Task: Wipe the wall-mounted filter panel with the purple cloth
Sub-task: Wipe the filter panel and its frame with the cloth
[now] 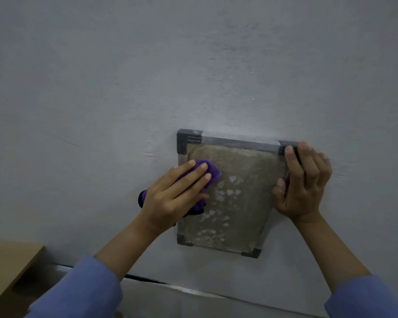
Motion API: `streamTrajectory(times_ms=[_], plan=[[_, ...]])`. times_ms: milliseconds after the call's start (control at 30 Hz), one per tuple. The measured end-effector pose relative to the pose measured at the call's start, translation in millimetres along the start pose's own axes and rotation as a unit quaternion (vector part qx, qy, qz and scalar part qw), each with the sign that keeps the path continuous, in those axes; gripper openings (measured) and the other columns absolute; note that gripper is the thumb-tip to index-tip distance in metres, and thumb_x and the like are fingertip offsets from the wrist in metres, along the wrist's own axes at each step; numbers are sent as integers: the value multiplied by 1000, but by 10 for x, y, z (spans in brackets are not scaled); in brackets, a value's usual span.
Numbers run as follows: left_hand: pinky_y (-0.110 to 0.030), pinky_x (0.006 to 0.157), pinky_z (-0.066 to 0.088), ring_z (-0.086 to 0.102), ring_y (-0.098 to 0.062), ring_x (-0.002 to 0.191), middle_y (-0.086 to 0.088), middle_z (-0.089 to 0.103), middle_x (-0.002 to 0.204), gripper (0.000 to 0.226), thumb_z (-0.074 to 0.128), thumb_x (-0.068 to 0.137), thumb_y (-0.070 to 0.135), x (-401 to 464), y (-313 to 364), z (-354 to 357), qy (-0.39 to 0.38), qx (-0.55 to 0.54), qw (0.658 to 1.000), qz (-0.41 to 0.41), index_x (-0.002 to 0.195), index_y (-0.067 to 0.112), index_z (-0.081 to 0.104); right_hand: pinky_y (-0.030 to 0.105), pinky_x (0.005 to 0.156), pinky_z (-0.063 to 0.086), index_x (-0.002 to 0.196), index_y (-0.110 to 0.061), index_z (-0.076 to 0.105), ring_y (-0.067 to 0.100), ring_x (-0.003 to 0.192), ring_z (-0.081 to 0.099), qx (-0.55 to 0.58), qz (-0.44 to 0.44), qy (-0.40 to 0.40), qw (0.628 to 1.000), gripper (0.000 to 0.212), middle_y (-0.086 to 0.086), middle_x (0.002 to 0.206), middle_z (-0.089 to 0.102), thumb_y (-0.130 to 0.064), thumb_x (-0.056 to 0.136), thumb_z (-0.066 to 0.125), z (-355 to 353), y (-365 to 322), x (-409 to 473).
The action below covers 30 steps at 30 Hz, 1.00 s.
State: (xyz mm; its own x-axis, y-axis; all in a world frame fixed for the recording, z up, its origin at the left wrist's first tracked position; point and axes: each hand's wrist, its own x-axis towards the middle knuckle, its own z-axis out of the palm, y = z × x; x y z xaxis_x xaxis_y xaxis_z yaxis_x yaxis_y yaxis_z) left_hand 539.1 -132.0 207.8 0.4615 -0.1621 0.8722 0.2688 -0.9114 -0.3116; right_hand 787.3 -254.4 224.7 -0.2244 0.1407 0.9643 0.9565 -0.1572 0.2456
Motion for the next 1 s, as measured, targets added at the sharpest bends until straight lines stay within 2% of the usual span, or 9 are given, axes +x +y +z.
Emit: streamTrajectory(times_ms=[100,300,467,600,700,800,900,1000], plan=[[-38,87,54,62,-28,110,-14,65,118,33,76,81,6,23,-15,23,13,-8,1000,-2,112,0,67,46,107,28,136,-7,37,35,122,40,-2,3,1,1000,56,18,134,38,-23,82,40,8,5,-15],[-38,83,57,67,-26,102,-13,67,114,31,74,81,0,8,-37,40,-6,-17,999,36,111,0,66,43,110,25,137,-8,37,34,123,40,-7,0,4,1000,56,16,137,35,-24,83,39,30,8,-25],[-39,81,57,68,-29,99,-12,68,113,27,71,81,0,-100,-56,-70,-84,-34,992,90,108,-2,68,44,110,26,137,-7,37,33,125,39,-12,1,5,1000,55,17,136,37,-24,85,38,28,14,-35],[-39,73,59,70,-31,92,-13,70,108,39,83,65,-2,-160,5,-199,-148,-36,984,91,102,-2,71,44,110,25,137,-7,37,34,124,39,-12,-2,-3,1000,53,17,136,37,-26,88,36,23,18,-23],[-39,79,57,68,-30,99,-14,67,115,33,76,76,-2,-94,50,-247,-110,-22,993,45,108,-3,69,45,108,26,137,-7,39,34,123,40,-13,-4,-10,1000,50,17,135,38,-30,93,32,-19,13,-7],[-39,87,54,64,-29,106,-15,62,123,31,69,85,-2,85,68,-225,-61,-11,998,32,116,-3,65,48,101,32,133,-6,45,32,120,42,-17,-21,-19,999,49,15,133,41,-32,93,33,-89,53,46],[-37,90,53,63,-28,109,-14,61,126,34,69,84,-3,167,54,-168,-68,0,996,61,118,-2,64,51,99,34,136,-10,43,30,121,42,-36,-72,-36,996,55,12,132,43,-40,89,42,-148,192,118],[-37,86,55,66,-28,104,-13,63,122,31,69,83,-3,114,-21,-142,-83,-3,990,110,114,-2,66,53,100,30,141,-10,37,30,124,40,-54,-132,-59,988,66,12,134,42,-47,87,47,-154,331,148]])
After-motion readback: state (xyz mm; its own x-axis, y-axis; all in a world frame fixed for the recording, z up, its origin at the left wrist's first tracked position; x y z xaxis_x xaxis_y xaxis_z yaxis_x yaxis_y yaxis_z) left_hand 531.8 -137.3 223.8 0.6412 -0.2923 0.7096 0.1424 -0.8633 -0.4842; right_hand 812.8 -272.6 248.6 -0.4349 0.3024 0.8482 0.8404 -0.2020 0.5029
